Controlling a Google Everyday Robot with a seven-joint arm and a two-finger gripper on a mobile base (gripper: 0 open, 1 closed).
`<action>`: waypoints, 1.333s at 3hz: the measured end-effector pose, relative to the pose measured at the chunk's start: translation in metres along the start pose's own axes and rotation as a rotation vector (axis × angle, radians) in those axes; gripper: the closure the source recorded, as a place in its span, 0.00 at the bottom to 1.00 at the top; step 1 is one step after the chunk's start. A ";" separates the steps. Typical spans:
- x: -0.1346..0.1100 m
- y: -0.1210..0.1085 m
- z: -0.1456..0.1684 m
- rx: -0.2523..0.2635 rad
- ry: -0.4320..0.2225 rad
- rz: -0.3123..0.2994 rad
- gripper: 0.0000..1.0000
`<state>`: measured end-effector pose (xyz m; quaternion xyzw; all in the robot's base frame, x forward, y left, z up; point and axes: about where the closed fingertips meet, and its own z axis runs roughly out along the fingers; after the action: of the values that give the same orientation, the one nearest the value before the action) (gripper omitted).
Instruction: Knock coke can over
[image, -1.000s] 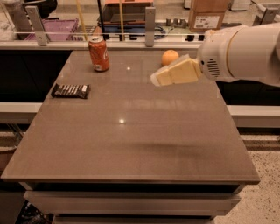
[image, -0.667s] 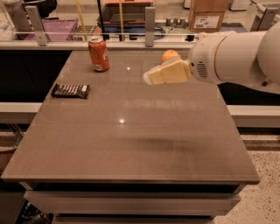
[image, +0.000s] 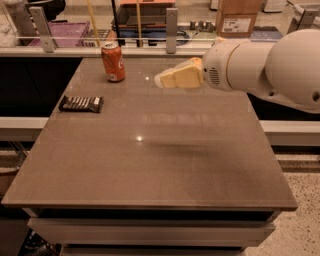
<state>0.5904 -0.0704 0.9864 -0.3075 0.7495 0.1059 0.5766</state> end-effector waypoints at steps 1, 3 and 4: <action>-0.006 0.002 0.025 -0.028 -0.022 0.003 0.00; -0.018 0.014 0.074 -0.081 -0.014 0.004 0.00; -0.023 0.017 0.096 -0.077 -0.006 0.019 0.00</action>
Offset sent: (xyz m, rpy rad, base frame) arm 0.0662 0.0620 -0.0147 0.0217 0.0337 0.0943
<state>0.6604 -0.0001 0.9748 -0.3221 0.7459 0.1408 0.5658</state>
